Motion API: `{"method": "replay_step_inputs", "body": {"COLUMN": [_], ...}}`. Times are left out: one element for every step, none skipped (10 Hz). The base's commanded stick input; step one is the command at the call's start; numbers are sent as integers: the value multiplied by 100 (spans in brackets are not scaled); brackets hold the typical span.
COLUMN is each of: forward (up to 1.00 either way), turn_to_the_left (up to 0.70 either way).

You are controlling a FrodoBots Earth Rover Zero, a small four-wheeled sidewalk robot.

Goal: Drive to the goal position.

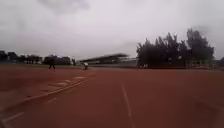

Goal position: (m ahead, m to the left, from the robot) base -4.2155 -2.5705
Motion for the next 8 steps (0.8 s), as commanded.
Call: {"method": "replay_step_inputs", "body": {"forward": [0,0,0,0,0,0,0,0], "turn_to_the_left": [50,50,50,50,50,50,50,50]}}
